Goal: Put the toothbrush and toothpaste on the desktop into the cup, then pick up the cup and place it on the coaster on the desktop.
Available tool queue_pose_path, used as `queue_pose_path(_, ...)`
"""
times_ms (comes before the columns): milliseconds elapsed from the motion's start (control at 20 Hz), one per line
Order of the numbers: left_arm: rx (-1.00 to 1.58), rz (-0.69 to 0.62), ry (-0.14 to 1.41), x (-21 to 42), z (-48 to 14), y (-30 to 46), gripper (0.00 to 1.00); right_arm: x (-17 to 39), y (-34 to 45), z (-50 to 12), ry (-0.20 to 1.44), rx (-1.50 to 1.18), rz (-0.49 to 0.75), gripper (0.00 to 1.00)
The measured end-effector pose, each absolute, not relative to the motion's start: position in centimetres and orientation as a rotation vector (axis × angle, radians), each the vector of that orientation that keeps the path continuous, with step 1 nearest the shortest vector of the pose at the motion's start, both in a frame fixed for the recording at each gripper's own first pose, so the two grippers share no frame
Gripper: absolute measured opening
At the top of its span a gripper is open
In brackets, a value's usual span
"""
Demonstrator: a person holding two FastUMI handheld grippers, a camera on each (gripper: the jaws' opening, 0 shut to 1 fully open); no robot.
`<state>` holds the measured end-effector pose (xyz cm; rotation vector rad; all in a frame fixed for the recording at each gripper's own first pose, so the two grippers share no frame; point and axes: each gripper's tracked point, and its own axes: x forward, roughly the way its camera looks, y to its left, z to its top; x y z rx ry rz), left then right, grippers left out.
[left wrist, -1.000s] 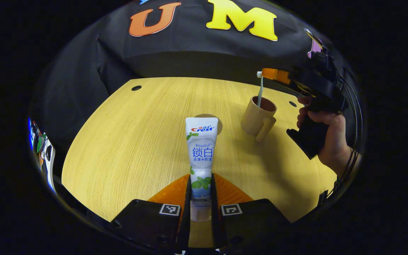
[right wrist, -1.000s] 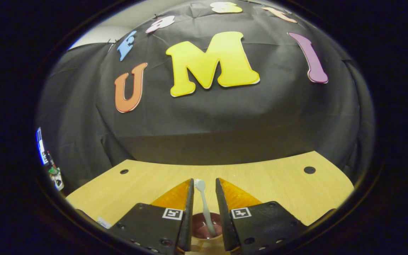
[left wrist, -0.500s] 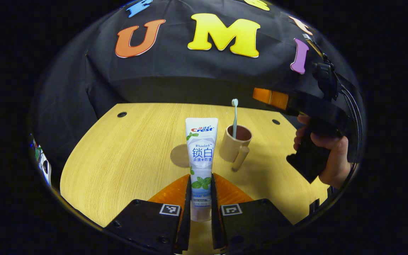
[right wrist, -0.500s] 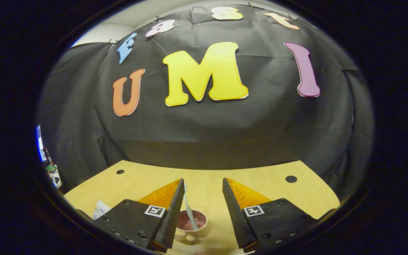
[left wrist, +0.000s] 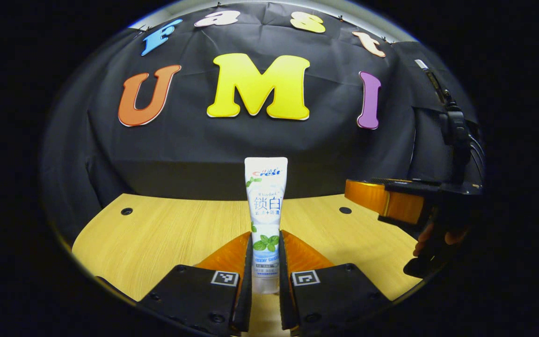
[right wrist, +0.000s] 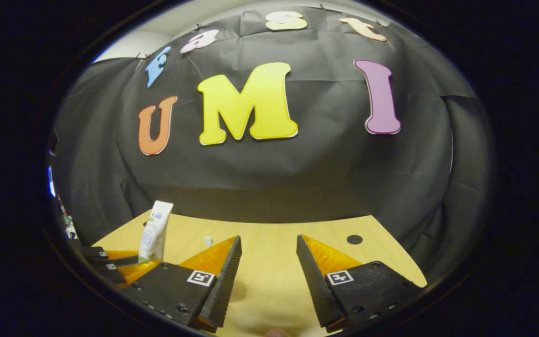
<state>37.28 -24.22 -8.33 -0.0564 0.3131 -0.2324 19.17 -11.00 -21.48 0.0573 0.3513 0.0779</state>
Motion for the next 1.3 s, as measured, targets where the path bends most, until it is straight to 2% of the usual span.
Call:
queue_pose_path(250,-0.056,-0.212,0.193,41.0,-8.2,-25.4,0.27,18.3,-13.2,-22.7,0.388,0.052,0.059,0.75)
queue_pose_path(350,-0.060,-0.211,0.167,42.2,-8.6,-25.9,0.27,17.8,-13.7,-23.2,0.407,0.049,0.055,0.83)
queue_pose_path(450,-0.056,-0.207,0.135,43.2,-8.8,-26.2,0.28,17.3,-14.2,-23.8,0.422,0.039,0.055,0.86)
queue_pose_path(700,-0.047,-0.234,0.095,44.0,-9.9,-27.4,0.30,16.0,-14.6,-25.9,0.477,0.016,0.060,0.88)
queue_pose_path(1050,-0.017,-0.235,0.147,43.8,-13.2,-27.4,0.34,15.0,-15.0,-27.1,0.506,0.012,0.054,0.88)
queue_pose_path(1200,-0.032,-0.258,0.087,43.6,-11.7,-28.2,0.40,14.9,-14.9,-27.1,0.507,0.012,0.055,0.88)
queue_pose_path(1300,-0.017,-0.277,0.117,43.5,-12.7,-28.9,0.43,14.9,-14.8,-27.1,0.507,0.010,0.056,0.88)
